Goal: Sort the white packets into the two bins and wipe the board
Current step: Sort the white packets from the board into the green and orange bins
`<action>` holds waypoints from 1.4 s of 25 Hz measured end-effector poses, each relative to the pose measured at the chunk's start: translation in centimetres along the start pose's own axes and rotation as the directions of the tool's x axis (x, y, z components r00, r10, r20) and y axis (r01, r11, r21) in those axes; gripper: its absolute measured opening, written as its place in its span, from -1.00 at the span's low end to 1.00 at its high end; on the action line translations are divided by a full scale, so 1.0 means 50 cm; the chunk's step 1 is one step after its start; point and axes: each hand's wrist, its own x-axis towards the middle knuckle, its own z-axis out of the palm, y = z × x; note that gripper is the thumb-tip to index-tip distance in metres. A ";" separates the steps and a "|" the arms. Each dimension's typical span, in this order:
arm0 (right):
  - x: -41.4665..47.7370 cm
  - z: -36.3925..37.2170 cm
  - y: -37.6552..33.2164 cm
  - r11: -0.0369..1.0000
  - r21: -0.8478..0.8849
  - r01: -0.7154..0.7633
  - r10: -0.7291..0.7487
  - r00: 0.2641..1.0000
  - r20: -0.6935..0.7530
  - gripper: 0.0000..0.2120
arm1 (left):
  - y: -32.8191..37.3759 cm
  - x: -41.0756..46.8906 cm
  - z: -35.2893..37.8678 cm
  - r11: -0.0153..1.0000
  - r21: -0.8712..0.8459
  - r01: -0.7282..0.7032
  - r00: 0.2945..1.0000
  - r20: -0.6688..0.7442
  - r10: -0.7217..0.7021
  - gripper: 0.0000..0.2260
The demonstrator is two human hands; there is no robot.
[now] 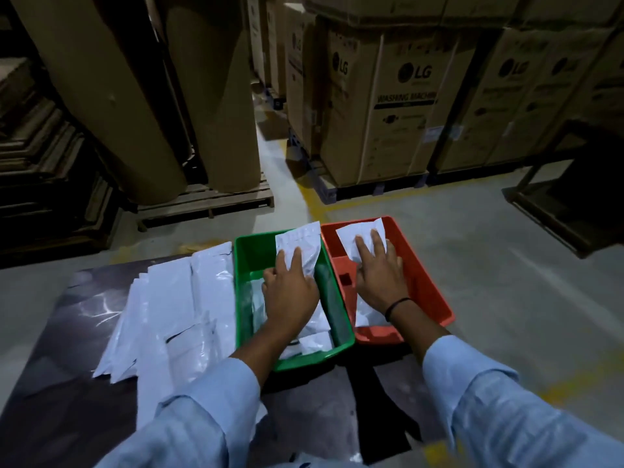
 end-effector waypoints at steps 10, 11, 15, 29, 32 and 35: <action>0.060 0.123 0.174 0.989 -0.117 0.089 -0.048 0.947 0.319 -0.27 | 0.099 0.022 0.059 0.998 0.048 0.038 0.999 0.005 -0.038 -0.42; 0.065 0.133 0.181 0.988 -0.117 0.101 -0.056 0.940 0.337 -0.27 | 0.105 0.025 0.063 0.998 0.052 0.044 0.999 0.000 -0.044 -0.42; 0.085 0.175 0.200 0.981 -0.136 0.138 -0.081 0.929 0.360 -0.34 | 0.115 0.035 0.087 0.995 0.060 0.082 0.997 0.009 -0.082 -0.41; 0.144 0.144 0.208 0.980 0.145 0.140 -0.153 0.985 0.083 -0.50 | 0.172 0.075 0.147 0.997 0.062 0.053 0.998 0.013 -0.054 -0.42; 0.164 0.064 0.230 0.936 0.333 0.114 -0.055 0.982 -0.182 -0.55 | 0.215 0.090 0.188 0.998 0.057 0.014 0.999 0.051 -0.017 -0.40; 0.174 0.003 0.258 0.921 0.383 0.072 0.032 0.965 -0.259 -0.58 | 0.250 0.096 0.246 0.996 0.084 0.039 0.989 0.140 -0.050 -0.34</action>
